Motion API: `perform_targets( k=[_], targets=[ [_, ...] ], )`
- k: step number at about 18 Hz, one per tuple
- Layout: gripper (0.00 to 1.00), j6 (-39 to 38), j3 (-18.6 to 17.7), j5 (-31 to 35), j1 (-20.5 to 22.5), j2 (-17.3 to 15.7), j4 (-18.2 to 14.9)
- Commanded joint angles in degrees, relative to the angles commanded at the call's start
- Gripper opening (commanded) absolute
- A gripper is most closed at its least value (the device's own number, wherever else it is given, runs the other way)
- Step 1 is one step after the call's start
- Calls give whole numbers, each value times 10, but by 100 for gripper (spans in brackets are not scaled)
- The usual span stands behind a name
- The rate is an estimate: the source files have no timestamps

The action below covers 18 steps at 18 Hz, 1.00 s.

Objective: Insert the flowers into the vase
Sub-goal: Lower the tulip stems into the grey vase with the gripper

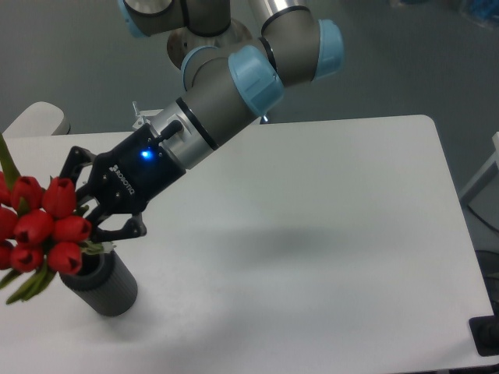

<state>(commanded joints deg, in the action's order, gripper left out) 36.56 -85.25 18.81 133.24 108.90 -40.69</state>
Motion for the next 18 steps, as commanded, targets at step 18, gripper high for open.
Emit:
perform_targets(
  k=[18],
  targets=[
    [31, 89, -18, -15, -29, 11, 0]
  ],
)
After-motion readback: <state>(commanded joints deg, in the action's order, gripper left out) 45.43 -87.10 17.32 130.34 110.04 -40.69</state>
